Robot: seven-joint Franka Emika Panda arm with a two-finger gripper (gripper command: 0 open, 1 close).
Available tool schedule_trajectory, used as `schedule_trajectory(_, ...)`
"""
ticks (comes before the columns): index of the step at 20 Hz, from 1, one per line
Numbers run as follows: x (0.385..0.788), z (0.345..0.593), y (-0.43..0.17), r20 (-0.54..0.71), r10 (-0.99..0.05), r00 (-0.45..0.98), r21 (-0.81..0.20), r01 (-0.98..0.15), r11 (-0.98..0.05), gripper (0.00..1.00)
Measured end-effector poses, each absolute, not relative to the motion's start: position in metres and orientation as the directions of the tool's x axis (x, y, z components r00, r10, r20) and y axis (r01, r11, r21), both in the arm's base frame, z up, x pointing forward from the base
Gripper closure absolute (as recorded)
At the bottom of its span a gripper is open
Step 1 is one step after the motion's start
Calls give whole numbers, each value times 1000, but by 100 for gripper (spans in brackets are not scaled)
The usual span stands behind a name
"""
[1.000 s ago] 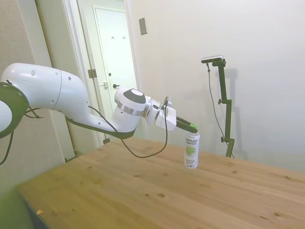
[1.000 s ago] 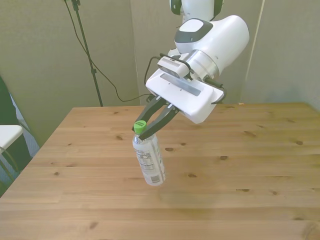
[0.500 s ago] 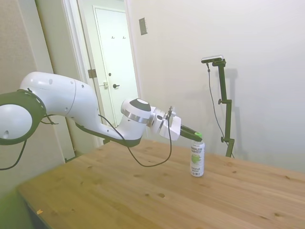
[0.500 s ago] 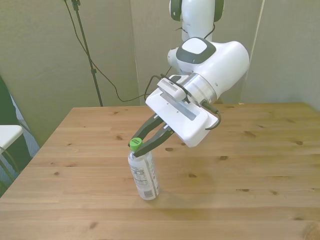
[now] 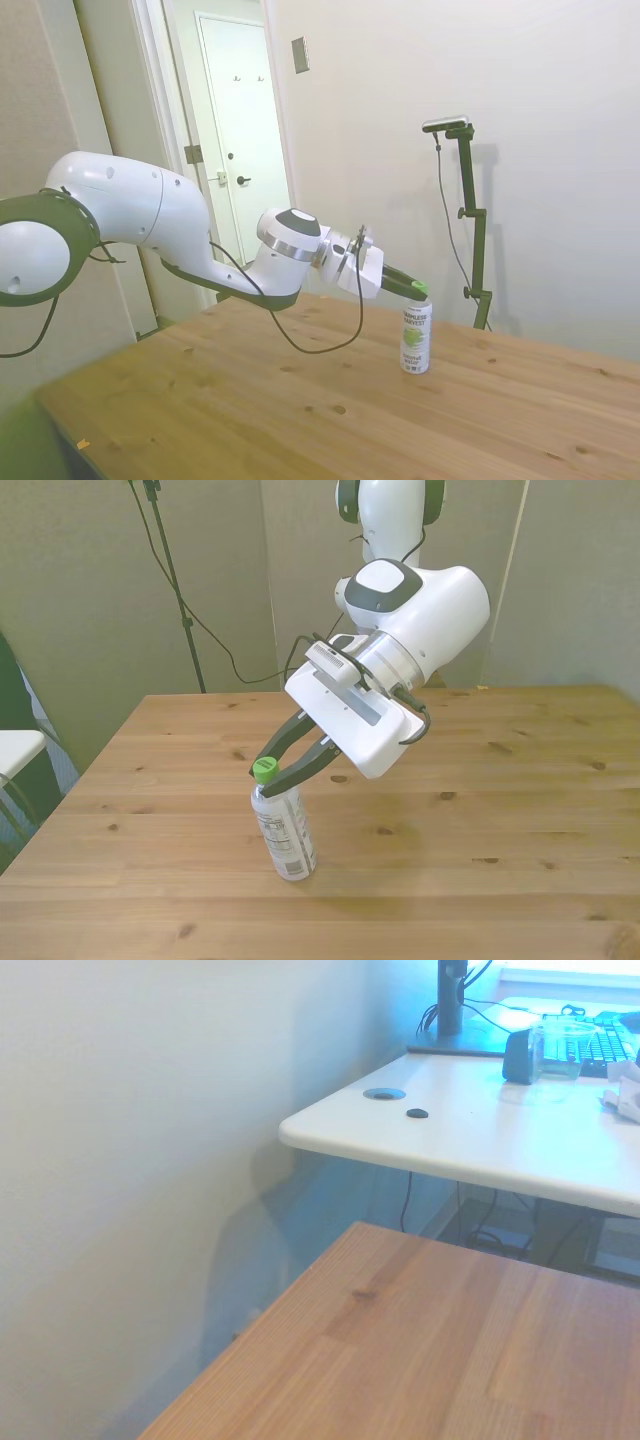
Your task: Stand the water bottle
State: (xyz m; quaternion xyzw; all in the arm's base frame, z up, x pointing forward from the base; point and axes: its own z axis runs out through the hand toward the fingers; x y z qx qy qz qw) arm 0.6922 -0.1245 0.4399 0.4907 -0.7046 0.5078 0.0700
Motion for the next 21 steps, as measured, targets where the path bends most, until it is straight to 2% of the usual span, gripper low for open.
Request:
schedule_trajectory(5,687,450,-123,573,-643,-508,-648,-761,23,0)
schedule_trajectory(10,653,493,-128,515,-738,-437,-611,-791,42,0)
schedule_trajectory(14,609,518,-119,474,-827,-303,-523,-852,13,0)
schedule_trajectory(17,580,514,-103,438,-881,-179,-444,-895,-39,0)
schedule_trajectory(21,555,494,-80,380,-925,-1,-320,-938,-130,0)
